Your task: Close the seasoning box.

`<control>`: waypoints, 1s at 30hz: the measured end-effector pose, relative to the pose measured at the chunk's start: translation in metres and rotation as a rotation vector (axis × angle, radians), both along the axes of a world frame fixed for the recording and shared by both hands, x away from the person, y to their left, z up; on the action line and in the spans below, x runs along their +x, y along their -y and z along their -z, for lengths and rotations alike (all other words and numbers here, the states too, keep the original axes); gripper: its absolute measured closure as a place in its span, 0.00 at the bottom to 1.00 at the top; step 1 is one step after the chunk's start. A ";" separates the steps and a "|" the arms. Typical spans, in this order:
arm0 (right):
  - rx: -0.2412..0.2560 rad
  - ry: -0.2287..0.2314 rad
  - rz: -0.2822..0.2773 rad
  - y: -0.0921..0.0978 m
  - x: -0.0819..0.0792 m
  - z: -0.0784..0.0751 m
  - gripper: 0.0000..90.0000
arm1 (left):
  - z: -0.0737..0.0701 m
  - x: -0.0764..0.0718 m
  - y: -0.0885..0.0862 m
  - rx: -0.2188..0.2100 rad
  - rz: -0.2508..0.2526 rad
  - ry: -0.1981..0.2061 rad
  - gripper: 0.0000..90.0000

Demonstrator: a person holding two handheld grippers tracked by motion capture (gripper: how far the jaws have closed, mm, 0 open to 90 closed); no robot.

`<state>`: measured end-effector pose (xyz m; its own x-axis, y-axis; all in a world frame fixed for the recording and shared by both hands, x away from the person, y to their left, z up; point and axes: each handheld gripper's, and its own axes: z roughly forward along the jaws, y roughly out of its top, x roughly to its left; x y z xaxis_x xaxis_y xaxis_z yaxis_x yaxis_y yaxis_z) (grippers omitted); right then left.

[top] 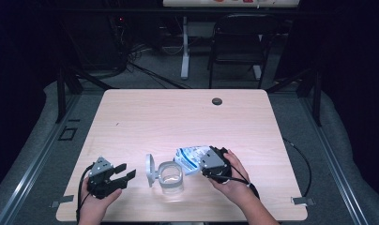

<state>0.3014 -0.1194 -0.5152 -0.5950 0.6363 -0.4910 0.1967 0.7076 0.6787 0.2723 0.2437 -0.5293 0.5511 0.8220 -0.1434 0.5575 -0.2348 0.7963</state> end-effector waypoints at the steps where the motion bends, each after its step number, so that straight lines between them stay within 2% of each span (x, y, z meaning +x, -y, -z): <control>1: -0.002 -0.001 0.001 0.000 0.000 0.000 0.48 | 0.000 0.000 0.000 0.001 0.000 -0.001 0.56; 3: 0.003 0.008 0.001 -0.001 0.000 0.001 0.48 | 0.000 0.000 0.000 0.001 -0.001 -0.001 0.56; 5: -0.030 0.018 -0.003 -0.001 -0.001 0.001 0.48 | 0.000 0.000 0.000 0.002 0.001 0.000 0.56; 7: -0.040 0.023 -0.001 -0.002 0.000 0.002 0.48 | 0.000 0.000 0.000 0.002 0.002 -0.002 0.56; 11: -0.036 0.025 -0.002 -0.003 0.000 0.002 0.48 | 0.000 0.000 0.000 -0.002 0.000 -0.002 0.56; 17: -0.073 0.028 -0.002 -0.003 0.000 0.001 0.48 | 0.000 0.000 -0.001 -0.003 0.002 -0.001 0.56; 20: -0.083 0.032 -0.003 -0.003 0.000 0.001 0.48 | 0.000 0.000 0.000 -0.010 -0.001 0.000 0.56; 23: -0.068 0.038 -0.005 -0.004 0.000 0.002 0.48 | 0.001 0.001 -0.001 -0.006 0.000 0.001 0.56; 24: -0.090 0.034 -0.004 -0.004 0.000 0.000 0.48 | 0.001 0.001 -0.001 -0.005 0.001 0.001 0.56; 30: -0.100 0.049 -0.009 -0.004 0.000 0.001 0.48 | 0.000 0.001 -0.001 -0.006 0.001 0.003 0.56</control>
<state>0.3017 -0.1150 -0.5159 -0.5742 0.5772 -0.5806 0.1580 0.7740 0.6132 0.2730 0.2445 -0.5297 0.5519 0.8208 -0.1472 0.5553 -0.2301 0.7992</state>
